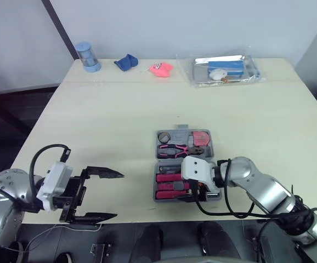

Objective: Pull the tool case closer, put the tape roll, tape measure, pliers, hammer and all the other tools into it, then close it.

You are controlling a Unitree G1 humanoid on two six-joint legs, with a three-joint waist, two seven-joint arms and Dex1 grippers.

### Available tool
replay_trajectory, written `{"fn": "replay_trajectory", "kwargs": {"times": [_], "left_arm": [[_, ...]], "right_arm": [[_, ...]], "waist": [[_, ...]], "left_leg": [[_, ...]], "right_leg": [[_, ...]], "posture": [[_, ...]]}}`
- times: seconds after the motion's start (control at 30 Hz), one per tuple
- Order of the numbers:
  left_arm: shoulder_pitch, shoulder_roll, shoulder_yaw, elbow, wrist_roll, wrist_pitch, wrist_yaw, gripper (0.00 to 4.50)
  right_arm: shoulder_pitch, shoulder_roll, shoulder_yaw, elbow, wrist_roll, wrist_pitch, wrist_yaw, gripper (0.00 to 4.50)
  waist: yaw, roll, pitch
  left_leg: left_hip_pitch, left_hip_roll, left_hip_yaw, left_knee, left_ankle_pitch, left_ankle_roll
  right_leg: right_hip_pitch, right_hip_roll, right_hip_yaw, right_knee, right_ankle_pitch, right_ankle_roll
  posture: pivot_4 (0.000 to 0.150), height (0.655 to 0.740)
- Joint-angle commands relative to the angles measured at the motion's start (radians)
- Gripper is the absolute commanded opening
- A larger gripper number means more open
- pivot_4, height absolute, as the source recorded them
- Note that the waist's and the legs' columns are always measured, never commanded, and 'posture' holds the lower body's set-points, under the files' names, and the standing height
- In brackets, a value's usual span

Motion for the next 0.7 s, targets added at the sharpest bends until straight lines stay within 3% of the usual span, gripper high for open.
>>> {"fn": "replay_trajectory", "kwargs": {"times": [0.03, 0.1, 0.13, 0.17, 0.53, 0.7], "left_arm": [[-0.002, -0.007, 0.01, -0.019, -0.006, -0.007, -0.049, 4.5], [-0.003, -0.009, 0.011, -0.02, -0.005, -0.005, -0.049, 4.5], [-0.002, -0.008, 0.012, -0.02, -0.005, -0.005, -0.049, 4.5], [-0.001, -0.008, 0.013, -0.02, -0.005, -0.005, -0.049, 4.5], [-0.009, -0.013, 0.015, -0.021, 0.0, -0.001, -0.049, 4.5], [-0.01, -0.025, 0.016, -0.026, 0.01, 0.005, -0.044, 4.5]], "right_arm": [[0.031, -0.01, -0.024, 0.055, 0.01, -0.143, 0.038, 1.92], [0.045, -0.013, -0.019, 0.101, -0.003, -0.213, 0.048, 0.97], [0.052, -0.011, -0.017, 0.125, -0.007, -0.241, 0.052, 0.22], [0.058, -0.006, -0.017, 0.147, -0.011, -0.266, 0.054, 0.09], [0.083, -0.011, 0.04, 0.35, -0.14, -0.413, 0.061, 0.09], [0.096, -0.011, -0.002, 0.316, -0.109, -0.408, 0.076, 0.09]], "waist": [[0.0, 0.0, 0.0], [-0.001, 0.0, 0.0], [-0.002, 0.0, 0.0], [-0.002, 0.0, 0.0], [-0.001, 0.0, 0.0], [0.0, -0.001, -0.001]], "left_leg": [[0.0, 0.0, 0.0, 0.0, 0.0, 0.0], [0.0, 0.0, 0.0, 0.0, 0.0, 0.0], [0.0, 0.0, 0.0, 0.0, 0.0, 0.0], [0.0, 0.0, 0.0, 0.0, 0.0, 0.0], [0.001, 0.0, 0.0, 0.0, 0.0, 0.0], [0.003, 0.0, 0.0, 0.0, 0.0, 0.0]], "right_leg": [[0.0, 0.0, 0.0, 0.0, 0.0, 0.0], [0.0, 0.0, 0.0, 0.0, 0.0, 0.0], [0.0, 0.0, 0.0, 0.0, 0.0, 0.0], [0.0, 0.0, 0.0, 0.0, 0.0, 0.0], [0.001, 0.0, 0.0, 0.0, 0.0, 0.0], [0.003, 0.0, 0.0, 0.0, 0.0, 0.0]], "posture": [[0.15, 0.74], [0.15, 0.74], [0.15, 0.74], [0.15, 0.74], [0.15, 0.74], [0.15, 0.74]]}}
